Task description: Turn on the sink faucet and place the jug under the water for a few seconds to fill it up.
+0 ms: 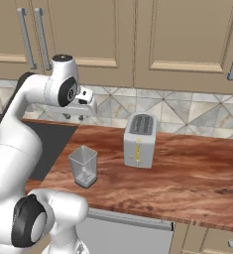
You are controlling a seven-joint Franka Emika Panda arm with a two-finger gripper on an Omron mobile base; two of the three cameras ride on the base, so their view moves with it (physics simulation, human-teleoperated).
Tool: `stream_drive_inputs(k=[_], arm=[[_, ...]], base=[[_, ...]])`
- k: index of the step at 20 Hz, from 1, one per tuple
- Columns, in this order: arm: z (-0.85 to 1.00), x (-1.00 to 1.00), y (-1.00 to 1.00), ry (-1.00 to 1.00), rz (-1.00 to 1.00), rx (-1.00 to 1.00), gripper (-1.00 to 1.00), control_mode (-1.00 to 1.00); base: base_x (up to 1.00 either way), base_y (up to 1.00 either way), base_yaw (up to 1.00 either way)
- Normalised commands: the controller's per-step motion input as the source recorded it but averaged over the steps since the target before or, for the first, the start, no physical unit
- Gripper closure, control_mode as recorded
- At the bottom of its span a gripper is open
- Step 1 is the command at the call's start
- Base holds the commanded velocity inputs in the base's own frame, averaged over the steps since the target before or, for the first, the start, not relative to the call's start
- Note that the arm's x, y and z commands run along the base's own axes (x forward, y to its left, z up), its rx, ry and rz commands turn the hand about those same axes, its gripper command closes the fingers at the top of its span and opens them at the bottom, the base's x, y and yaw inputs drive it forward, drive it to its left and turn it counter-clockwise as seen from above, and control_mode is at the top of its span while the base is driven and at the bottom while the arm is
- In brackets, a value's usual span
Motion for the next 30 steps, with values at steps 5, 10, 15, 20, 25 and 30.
stream_drive_inputs(k=[5,10,15,20,25,30], arm=[[-0.02,-0.29,-0.01,0.0,0.0,0.0,-1.0,-1.0],[-0.11,-0.45,0.0,0.0,0.0,0.0,-1.0,-1.0],[-0.14,-0.51,0.0,0.0,0.0,0.0,-1.0,-1.0],[-0.19,-0.33,0.0,0.0,0.0,0.0,-1.0,-1.0],[-0.2,-0.18,0.0,0.0,0.0,0.0,-1.0,-1.0],[-0.08,-0.01,0.0,0.0,0.0,0.0,-1.0,-1.0]], base=[[0.0,0.0,0.0],[0.0,0.0,0.0],[0.0,0.0,0.0],[0.0,0.0,0.0],[0.0,0.0,0.0],[0.0,0.0,0.0]])
